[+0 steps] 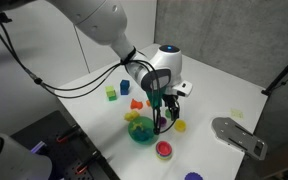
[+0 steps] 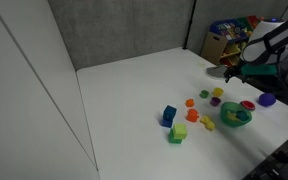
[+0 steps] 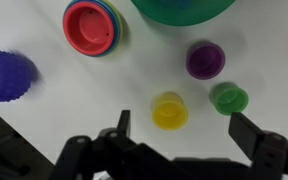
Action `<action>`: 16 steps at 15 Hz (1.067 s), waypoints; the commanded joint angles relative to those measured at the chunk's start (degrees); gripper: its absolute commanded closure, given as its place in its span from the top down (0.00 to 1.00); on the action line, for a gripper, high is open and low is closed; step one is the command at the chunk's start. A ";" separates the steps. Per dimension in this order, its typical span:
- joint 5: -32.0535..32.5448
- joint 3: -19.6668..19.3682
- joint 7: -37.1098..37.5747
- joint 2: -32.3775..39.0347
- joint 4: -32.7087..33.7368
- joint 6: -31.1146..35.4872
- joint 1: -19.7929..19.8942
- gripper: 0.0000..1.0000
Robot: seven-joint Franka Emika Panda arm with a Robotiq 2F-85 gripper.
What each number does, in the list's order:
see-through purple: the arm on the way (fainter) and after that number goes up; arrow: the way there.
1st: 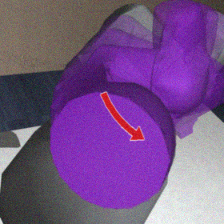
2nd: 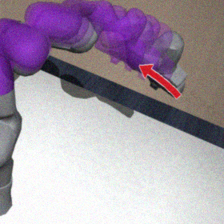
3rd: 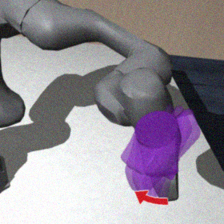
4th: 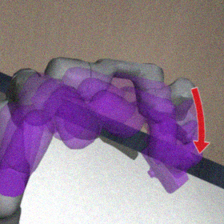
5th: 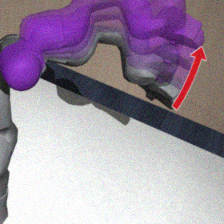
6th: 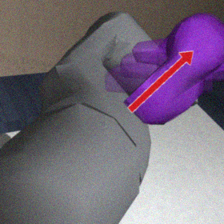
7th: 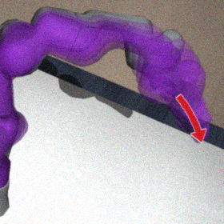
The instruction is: Place the small, yellow bowl in the pink bowl
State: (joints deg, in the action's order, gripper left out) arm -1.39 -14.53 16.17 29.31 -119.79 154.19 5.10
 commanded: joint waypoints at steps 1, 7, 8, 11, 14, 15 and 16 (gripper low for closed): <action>-0.23 -1.18 3.36 6.66 6.41 -0.34 0.25 1.00; -2.67 -0.99 4.62 16.45 15.20 -0.06 1.68 1.00; -2.89 -1.17 4.87 17.85 16.54 -0.24 1.81 1.00; -3.15 -1.91 5.91 21.87 20.26 -0.15 2.21 1.00; -3.74 -1.99 6.18 25.04 23.30 0.20 3.02 1.00; -3.91 -2.13 6.37 25.95 24.09 0.38 3.13 1.00; -4.09 -2.24 6.55 26.75 24.88 0.47 3.28 1.00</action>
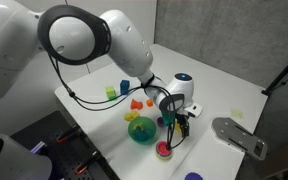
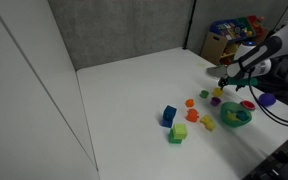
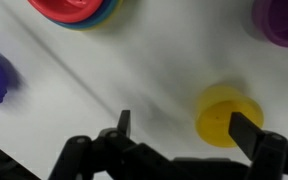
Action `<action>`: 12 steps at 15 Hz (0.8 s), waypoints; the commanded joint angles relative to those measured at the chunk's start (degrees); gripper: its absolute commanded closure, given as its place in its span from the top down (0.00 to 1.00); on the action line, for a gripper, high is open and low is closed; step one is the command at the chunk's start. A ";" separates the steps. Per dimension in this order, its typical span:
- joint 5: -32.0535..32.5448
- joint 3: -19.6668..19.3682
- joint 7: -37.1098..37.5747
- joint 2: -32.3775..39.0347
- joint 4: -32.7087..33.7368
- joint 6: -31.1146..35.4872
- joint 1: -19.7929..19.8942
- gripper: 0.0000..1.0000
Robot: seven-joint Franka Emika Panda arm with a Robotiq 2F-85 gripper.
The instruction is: Place the small, yellow bowl in the pink bowl
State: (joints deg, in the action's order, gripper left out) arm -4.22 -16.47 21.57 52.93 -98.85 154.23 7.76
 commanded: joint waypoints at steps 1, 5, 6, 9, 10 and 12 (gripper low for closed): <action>-1.43 -0.36 1.31 3.84 4.58 0.61 0.77 1.00; -2.60 0.08 1.21 5.92 6.09 3.18 1.34 1.00; -2.88 0.04 1.25 6.27 6.08 4.18 1.26 0.75; -3.48 -0.13 1.08 7.05 6.03 6.39 1.04 0.56; -3.62 -0.18 1.03 7.11 5.91 6.87 0.98 0.47; -3.88 -0.05 0.71 6.74 5.41 6.97 1.06 0.32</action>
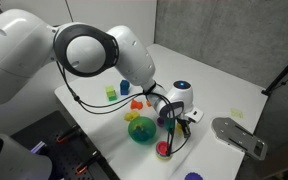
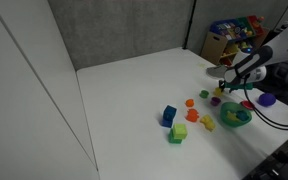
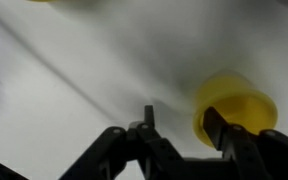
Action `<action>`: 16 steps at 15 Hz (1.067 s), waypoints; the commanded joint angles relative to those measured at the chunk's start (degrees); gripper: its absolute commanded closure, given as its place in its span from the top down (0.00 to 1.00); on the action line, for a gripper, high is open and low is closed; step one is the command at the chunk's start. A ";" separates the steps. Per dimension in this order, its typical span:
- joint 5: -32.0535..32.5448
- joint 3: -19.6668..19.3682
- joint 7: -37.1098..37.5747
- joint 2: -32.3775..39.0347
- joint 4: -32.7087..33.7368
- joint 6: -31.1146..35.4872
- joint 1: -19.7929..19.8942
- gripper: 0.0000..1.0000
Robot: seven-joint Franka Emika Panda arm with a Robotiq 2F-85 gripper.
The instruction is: Place the small, yellow bowl in the pink bowl
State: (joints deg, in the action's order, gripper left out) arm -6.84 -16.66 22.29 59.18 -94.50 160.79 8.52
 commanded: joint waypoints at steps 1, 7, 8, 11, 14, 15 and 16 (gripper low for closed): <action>-1.30 0.01 -0.05 0.35 0.80 0.66 0.22 0.23; -0.91 -0.06 -2.02 -5.27 -5.65 -0.04 0.19 0.05; -0.76 -0.33 -2.30 -6.70 -7.73 0.42 0.05 0.04; -0.61 -0.71 -3.58 -11.72 -14.71 1.72 0.15 0.04; -0.83 -0.65 -5.47 -17.51 -22.12 4.80 0.83 0.04; -0.97 -0.47 -6.03 -19.38 -24.15 5.57 1.24 0.04; -1.02 -0.37 -6.67 -21.43 -26.51 6.65 1.58 0.04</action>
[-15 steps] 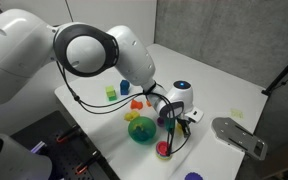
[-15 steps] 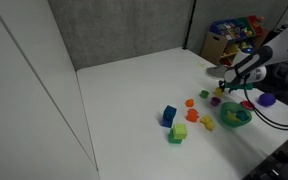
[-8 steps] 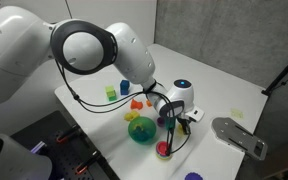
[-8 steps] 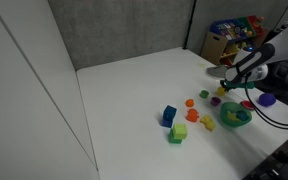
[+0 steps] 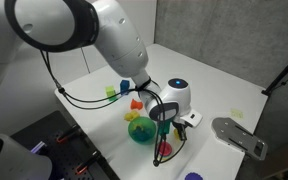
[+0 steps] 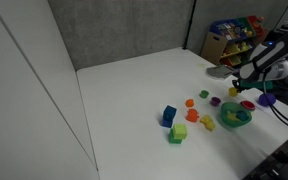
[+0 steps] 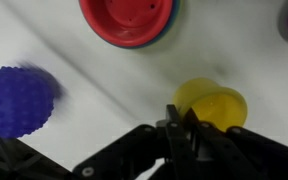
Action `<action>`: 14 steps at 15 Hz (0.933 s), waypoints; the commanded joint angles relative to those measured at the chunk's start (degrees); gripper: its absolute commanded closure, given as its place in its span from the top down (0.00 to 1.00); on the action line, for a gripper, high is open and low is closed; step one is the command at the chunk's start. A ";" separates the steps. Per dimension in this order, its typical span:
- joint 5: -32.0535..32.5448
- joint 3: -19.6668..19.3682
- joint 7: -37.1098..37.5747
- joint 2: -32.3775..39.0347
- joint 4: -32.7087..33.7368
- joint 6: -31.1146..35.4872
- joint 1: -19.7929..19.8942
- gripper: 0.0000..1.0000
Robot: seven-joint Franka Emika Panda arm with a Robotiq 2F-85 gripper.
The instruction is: Place the small, yellow bowl in the pink bowl
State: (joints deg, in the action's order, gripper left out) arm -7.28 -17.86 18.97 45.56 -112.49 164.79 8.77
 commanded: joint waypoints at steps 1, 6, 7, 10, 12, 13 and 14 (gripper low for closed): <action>-0.67 1.13 -4.11 -9.97 -10.90 3.50 1.90 0.04; -0.60 1.76 -7.27 -18.04 -19.98 5.49 4.27 0.04; -0.52 1.74 -7.82 -19.18 -21.37 5.56 4.69 0.04; -0.65 2.56 -10.07 -21.33 -24.65 5.71 6.56 0.04; -1.14 4.04 -11.96 -21.51 -25.95 6.78 8.34 0.04; -1.50 5.17 -12.87 -21.31 -26.28 7.25 9.49 0.04; -1.71 6.17 -13.59 -20.99 -26.53 8.20 10.51 0.04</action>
State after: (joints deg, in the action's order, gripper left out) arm -7.29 -14.95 9.18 25.98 -136.74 170.64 15.90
